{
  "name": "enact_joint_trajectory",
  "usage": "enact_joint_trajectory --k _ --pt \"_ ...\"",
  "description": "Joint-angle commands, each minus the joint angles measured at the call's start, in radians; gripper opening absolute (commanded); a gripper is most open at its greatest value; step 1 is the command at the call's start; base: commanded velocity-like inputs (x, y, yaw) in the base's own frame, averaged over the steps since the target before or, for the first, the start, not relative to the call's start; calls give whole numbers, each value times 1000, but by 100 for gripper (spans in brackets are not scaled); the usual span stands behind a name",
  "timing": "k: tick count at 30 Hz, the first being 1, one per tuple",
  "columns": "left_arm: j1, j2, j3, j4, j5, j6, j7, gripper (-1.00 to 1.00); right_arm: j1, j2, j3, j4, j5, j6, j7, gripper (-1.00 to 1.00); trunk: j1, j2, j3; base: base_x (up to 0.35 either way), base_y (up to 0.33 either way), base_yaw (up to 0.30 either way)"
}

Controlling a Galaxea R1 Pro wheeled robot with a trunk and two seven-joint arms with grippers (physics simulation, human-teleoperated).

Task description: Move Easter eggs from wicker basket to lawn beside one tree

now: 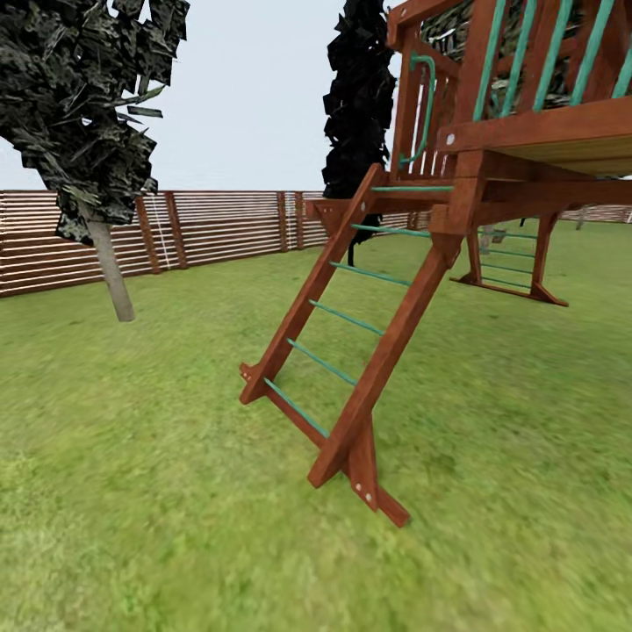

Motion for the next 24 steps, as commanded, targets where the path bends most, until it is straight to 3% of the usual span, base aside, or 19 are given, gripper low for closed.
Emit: enact_joint_trajectory --k 1,17,24 --pt "0 0 2 -1 -3 -1 2 100 -1 0 0 1 1 -3 -1 100 1 -1 -2 248 263 165" --pt "0 0 0 -1 -6 -2 1 100 -1 0 0 1 1 -3 -1 100 1 -1 -21 270 237 166" --pt "0 1 1 -1 -5 -3 1 100 -1 1 1 2 0 -4 -1 100 1 -1 -24 290 217 47"
